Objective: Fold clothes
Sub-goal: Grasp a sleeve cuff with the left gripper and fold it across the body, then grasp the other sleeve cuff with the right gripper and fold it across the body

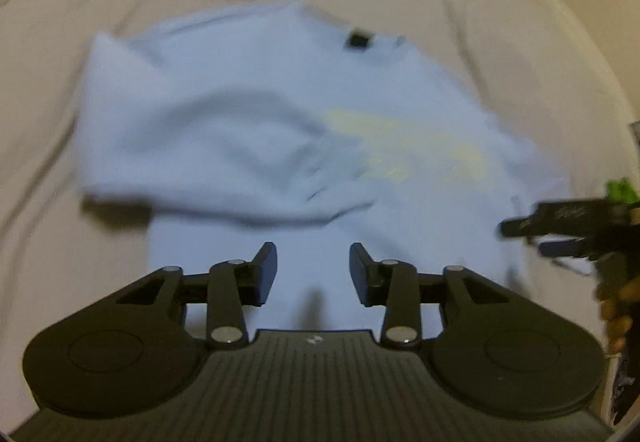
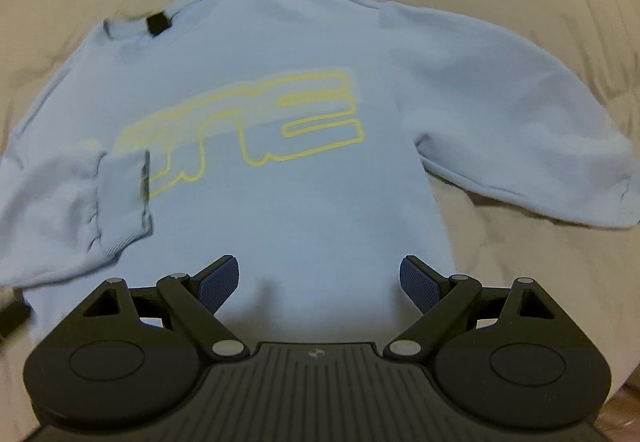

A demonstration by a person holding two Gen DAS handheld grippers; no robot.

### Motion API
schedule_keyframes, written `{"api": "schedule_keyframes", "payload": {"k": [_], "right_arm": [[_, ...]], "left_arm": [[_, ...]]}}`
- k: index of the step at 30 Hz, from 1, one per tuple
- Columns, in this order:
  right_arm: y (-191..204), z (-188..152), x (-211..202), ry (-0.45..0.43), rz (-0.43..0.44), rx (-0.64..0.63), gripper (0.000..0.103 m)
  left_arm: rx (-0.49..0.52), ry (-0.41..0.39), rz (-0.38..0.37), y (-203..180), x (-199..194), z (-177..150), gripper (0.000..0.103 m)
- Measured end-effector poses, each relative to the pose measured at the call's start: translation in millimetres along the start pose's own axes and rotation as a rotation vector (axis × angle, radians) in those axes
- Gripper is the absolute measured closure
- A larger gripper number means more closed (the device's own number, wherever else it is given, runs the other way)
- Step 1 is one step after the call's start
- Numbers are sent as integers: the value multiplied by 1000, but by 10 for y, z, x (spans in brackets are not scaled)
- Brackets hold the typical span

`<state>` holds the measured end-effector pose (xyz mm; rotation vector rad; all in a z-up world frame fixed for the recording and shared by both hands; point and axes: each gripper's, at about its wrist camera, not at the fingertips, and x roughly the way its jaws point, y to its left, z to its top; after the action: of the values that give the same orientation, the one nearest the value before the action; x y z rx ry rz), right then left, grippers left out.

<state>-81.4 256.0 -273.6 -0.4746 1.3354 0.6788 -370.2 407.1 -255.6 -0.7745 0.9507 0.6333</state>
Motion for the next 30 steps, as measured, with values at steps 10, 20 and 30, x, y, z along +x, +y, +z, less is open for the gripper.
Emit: {"api": "schedule_keyframes", "payload": {"k": [10, 20, 30], "right_arm": [[296, 64, 296, 56, 252, -12, 19], [671, 171, 463, 76, 352, -44, 28], [605, 112, 1048, 190, 642, 279, 54]], "left_arm": [[-35, 29, 164, 459, -128, 46, 61], [-25, 25, 171, 494, -92, 182, 61], [-76, 22, 186, 665, -31, 269, 61]]}}
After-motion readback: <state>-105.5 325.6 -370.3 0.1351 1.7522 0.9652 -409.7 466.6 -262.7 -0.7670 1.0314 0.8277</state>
